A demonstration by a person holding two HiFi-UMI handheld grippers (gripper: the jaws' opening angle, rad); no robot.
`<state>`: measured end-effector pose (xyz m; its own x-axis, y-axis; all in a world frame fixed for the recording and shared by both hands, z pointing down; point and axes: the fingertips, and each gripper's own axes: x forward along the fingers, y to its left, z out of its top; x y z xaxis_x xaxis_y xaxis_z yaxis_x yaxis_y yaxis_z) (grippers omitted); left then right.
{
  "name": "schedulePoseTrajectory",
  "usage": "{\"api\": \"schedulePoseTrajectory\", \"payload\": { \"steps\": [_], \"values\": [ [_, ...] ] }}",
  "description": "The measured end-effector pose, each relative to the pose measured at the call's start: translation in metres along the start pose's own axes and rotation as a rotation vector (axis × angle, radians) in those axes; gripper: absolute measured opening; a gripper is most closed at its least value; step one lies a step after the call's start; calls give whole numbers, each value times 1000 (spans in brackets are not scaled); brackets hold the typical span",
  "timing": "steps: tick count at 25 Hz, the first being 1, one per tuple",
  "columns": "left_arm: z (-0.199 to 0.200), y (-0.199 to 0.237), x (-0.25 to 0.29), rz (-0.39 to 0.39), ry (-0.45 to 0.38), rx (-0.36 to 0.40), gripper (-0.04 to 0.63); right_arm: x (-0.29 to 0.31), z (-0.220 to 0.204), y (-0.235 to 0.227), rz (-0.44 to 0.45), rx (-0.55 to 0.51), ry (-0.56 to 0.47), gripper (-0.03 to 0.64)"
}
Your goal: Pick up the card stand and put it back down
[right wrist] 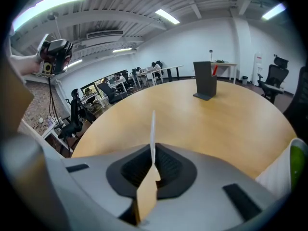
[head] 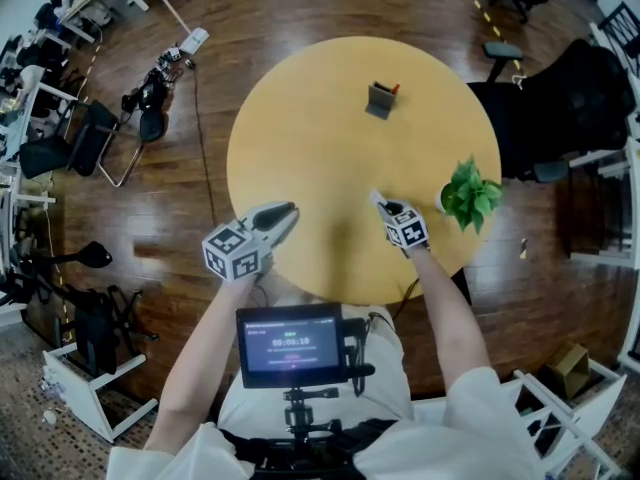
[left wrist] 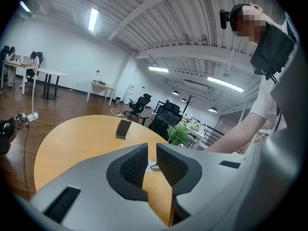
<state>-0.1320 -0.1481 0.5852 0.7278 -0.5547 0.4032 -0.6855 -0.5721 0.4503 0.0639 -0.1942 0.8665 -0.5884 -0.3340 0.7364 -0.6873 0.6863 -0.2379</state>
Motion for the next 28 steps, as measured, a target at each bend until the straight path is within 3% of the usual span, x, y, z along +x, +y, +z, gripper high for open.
{"api": "schedulePoseTrajectory", "payload": {
  "steps": [4, 16, 22, 28],
  "values": [
    [11, -2, 0, -32, -31, 15, 52, -16, 17, 14, -3, -32, -31, 29],
    [55, -7, -2, -170, -83, 89, 49, -74, 84, 55, -33, 12, -154, 28],
    [69, -6, -8, -233, -120, 53, 48, -96, 117, 65, -59, 87, -164, 28],
    [76, -3, -11, -270, -131, 48, 46, -127, 139, 80, -85, 63, -176, 28]
  ]
}}
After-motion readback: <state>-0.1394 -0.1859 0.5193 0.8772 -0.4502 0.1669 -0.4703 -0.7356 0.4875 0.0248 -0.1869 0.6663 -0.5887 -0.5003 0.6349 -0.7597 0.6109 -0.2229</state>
